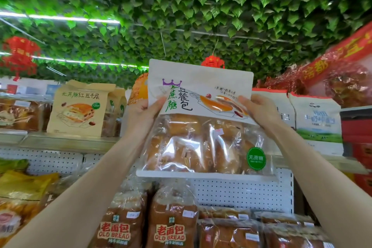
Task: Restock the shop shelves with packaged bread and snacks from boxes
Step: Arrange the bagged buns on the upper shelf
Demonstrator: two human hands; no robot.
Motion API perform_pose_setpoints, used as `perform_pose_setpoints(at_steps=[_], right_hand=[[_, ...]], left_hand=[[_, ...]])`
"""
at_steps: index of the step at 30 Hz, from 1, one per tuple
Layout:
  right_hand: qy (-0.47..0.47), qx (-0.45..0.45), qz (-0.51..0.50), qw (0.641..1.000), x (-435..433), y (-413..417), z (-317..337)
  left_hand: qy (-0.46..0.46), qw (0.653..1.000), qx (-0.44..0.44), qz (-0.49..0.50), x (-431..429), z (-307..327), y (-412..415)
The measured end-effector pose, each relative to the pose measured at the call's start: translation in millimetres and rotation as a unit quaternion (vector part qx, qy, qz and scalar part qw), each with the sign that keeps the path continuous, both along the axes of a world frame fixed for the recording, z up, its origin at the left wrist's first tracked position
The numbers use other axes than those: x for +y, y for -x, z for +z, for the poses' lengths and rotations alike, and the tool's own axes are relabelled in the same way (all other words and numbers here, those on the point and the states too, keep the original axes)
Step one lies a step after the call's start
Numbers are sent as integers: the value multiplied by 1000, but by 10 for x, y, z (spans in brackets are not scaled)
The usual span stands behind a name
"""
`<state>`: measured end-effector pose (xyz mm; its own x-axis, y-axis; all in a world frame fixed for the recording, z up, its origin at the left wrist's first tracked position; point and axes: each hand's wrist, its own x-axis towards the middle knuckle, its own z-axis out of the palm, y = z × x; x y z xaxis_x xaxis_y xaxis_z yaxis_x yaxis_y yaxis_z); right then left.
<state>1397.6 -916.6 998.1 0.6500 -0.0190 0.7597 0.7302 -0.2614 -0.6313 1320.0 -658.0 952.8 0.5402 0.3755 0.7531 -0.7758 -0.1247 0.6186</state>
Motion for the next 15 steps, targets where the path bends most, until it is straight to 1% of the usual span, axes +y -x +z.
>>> perform_pose_setpoints(at_steps=[2, 5, 7, 8, 11, 15], right_hand=[[21, -10, -4, 1000, -29, 63, 89], [55, -51, -18, 997, -75, 117, 204], [38, -56, -41, 997, -86, 109, 227], [27, -57, -46, 997, -70, 116, 208], [33, -92, -10, 995, 5, 145, 66], [54, -61, 62, 995, 150, 115, -120]], left_hand=[[-6, 1000, -12, 19, -2, 59, -12], [6, 999, -37, 36, -7, 162, -20], [4, 997, -50, 53, -50, 216, -54], [14, 997, -61, 46, -79, 227, -75], [60, 994, -89, 34, -212, 259, -173], [70, 991, -94, 62, -325, 247, -383]])
